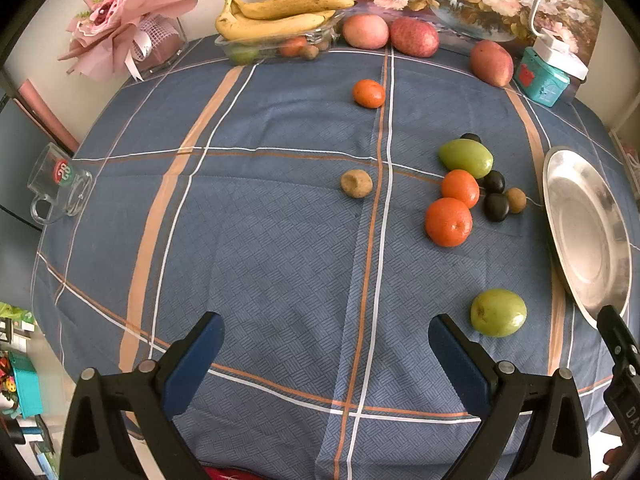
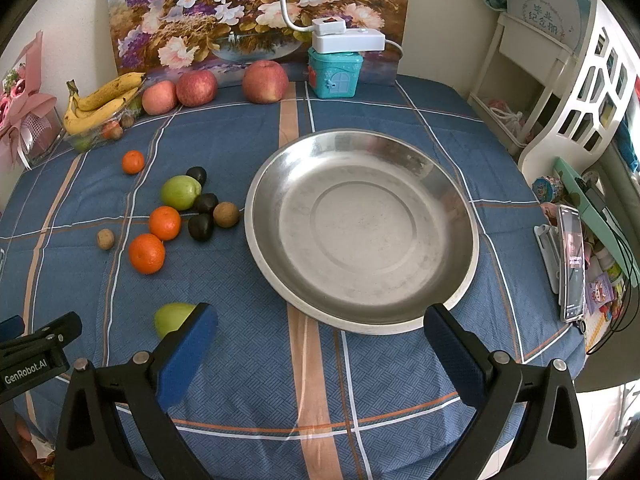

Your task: Organize fruits

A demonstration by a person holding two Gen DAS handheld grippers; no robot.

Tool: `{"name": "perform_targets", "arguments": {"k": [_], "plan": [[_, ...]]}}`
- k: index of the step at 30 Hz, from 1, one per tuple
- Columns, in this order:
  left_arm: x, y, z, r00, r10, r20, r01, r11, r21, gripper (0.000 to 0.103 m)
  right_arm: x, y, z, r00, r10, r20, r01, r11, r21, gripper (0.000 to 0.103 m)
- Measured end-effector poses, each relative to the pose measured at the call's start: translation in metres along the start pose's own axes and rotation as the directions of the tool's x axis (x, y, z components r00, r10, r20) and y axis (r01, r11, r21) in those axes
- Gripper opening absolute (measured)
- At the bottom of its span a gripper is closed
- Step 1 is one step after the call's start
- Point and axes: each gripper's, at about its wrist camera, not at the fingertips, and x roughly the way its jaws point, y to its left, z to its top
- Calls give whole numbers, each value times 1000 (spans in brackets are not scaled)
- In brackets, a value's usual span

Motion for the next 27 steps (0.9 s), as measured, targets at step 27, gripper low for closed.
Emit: {"name": "perform_targets", "arguments": {"k": [27], "plan": [[50,31,31,991,63,-122,-78,989,-124,103,71,89,-5,929,173,-329,-199,979,-47,103]]}}
